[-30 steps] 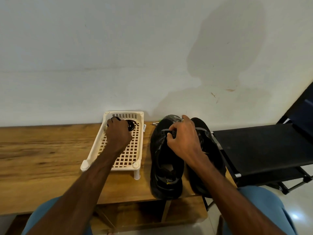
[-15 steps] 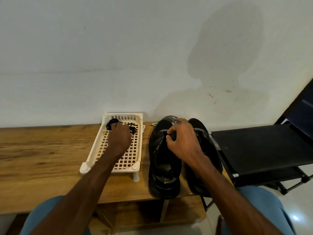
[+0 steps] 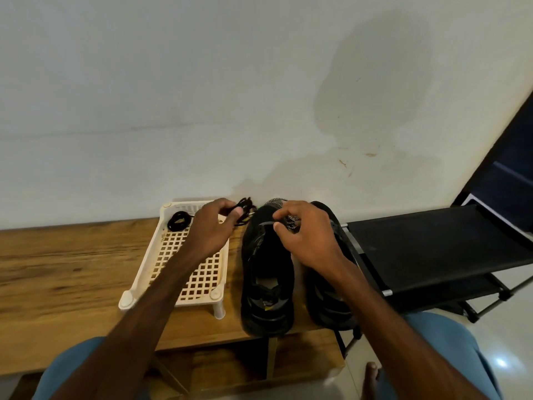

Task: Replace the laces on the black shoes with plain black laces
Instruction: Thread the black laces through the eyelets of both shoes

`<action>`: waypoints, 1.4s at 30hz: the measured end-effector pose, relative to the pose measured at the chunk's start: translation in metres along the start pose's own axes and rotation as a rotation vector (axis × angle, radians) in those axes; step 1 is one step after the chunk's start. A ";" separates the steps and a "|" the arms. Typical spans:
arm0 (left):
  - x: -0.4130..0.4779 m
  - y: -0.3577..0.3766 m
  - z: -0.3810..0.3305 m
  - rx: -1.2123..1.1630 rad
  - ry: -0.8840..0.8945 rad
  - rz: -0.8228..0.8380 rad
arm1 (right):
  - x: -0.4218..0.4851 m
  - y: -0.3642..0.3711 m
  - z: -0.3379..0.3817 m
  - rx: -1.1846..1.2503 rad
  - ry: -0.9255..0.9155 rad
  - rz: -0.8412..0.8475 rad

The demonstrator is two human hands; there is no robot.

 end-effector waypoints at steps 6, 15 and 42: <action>-0.018 0.019 -0.049 -0.624 0.043 0.357 | -0.001 -0.013 -0.001 0.559 0.068 0.240; -0.037 0.034 -0.065 -0.902 -0.122 0.246 | -0.012 -0.044 -0.020 0.898 0.227 0.164; -0.036 0.026 -0.033 -1.240 -0.169 0.066 | -0.045 -0.104 -0.049 1.150 0.063 0.188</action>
Point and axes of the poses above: each hand's wrist, its own x-axis towards the middle knuckle, its own y-axis out of the palm, z = x × y, the point moved 3 cm from there along x, towards the middle knuckle, and after that the axes turned 7 degrees about z, right-handed, at the moved point
